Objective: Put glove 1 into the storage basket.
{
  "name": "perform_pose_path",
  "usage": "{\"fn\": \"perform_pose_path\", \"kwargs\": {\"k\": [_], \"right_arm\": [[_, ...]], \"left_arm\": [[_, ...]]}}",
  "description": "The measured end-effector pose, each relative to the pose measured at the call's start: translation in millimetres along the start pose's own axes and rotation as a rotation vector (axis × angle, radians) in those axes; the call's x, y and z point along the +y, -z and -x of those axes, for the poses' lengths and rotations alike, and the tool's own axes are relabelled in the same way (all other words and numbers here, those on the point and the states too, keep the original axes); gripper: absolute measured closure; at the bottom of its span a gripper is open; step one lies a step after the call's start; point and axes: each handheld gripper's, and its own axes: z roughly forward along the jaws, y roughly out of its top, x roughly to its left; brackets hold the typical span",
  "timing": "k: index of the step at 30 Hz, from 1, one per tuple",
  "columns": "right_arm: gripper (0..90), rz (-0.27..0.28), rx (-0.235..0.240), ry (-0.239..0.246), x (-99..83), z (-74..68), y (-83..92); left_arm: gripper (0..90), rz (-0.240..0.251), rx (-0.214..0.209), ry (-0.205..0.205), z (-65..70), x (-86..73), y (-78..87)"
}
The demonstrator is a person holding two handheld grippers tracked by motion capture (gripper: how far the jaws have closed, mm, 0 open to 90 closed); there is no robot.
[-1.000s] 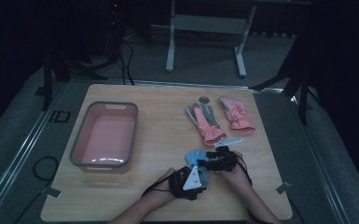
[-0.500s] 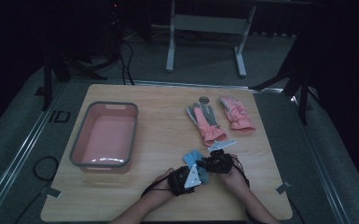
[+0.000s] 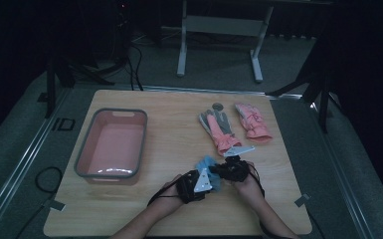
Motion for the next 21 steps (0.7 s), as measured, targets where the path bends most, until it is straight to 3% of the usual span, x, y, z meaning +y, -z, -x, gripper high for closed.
{"fn": "perform_pose_path", "kwargs": {"k": [3, 11, 21], "right_arm": [[82.8, 0.021, -0.003, 0.012, 7.8, -2.4, 4.4], [83.1, 0.053, -0.012, 0.027, 29.6, -7.6, 10.9], [83.3, 0.095, 0.01, 0.016, 50.9, -15.4, 13.0]], "left_arm": [[76.8, -0.004, 0.015, -0.02, -3.4, 4.7, 6.2], [76.8, -0.018, 0.033, -0.024, -16.5, 12.9, 21.9], [76.9, -0.03, 0.055, -0.034, -29.0, 17.9, 43.2]]}}
